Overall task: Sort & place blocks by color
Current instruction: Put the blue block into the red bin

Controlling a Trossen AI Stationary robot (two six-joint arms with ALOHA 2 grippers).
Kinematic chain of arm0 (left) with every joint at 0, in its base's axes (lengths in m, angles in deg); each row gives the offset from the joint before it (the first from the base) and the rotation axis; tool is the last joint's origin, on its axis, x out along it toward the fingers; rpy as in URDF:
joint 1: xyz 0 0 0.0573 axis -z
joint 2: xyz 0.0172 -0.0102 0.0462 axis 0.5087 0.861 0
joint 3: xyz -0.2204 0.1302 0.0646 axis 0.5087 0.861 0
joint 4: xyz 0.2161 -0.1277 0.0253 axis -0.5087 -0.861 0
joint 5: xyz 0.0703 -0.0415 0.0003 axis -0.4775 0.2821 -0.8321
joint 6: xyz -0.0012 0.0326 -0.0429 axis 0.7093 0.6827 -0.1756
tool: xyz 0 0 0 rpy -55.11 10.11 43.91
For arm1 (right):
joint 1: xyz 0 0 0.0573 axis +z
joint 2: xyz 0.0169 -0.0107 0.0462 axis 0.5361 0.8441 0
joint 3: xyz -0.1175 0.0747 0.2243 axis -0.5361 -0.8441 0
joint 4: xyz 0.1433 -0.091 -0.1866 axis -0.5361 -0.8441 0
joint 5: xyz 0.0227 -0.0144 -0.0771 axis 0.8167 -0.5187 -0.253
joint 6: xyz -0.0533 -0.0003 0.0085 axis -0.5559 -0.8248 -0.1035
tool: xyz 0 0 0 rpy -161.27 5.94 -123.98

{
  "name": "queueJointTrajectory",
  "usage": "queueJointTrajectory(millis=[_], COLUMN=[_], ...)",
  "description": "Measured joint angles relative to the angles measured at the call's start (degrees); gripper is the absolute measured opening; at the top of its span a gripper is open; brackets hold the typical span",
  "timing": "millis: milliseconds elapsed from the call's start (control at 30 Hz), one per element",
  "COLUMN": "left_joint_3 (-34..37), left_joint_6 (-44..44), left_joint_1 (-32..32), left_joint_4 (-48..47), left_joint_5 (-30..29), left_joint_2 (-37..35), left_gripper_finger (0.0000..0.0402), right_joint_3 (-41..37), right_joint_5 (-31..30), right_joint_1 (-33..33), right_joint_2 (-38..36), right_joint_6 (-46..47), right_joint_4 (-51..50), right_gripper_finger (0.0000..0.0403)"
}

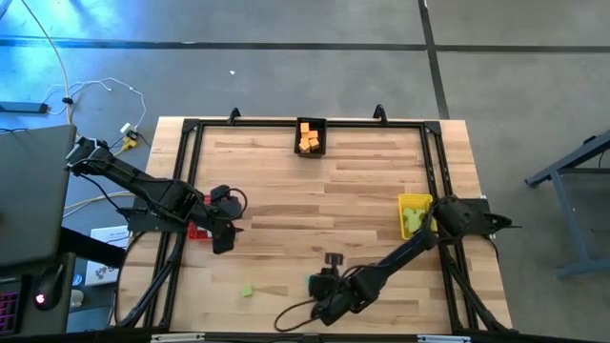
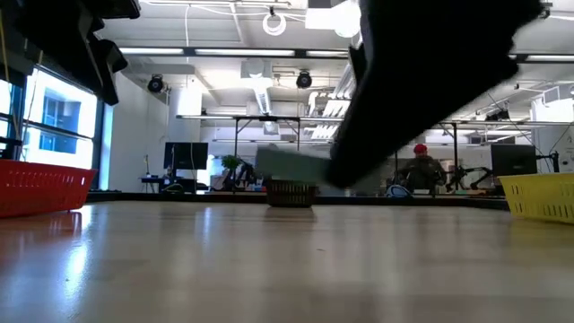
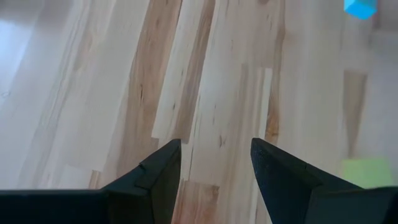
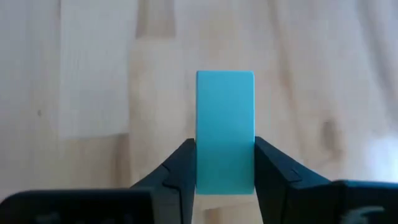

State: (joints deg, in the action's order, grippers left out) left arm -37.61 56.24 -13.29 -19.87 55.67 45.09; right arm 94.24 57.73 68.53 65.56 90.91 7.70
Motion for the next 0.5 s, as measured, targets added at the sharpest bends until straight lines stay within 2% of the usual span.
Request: queueJointTrajectory(millis=[133,500], left_joint_3=[0.0,0.0], left_joint_6=[-1.6,-7.7], left_joint_1=[0.0,0.0], left_joint_4=[3.3,11.7], left_joint_5=[0.0,0.2], left_joint_2=[0.0,0.0], left_gripper_finger=[0.0179,0.0179], right_joint_3=[3.0,9.6], right_joint_5=[-4.1,-17.8], right_joint_1=[-1.6,-6.6], right_joint_2=[-0.1,-0.2], right_joint_6=[-3.5,-20.0], right_joint_4=[-3.1,-2.8], right_gripper_finger=[0.0099,0.0099])
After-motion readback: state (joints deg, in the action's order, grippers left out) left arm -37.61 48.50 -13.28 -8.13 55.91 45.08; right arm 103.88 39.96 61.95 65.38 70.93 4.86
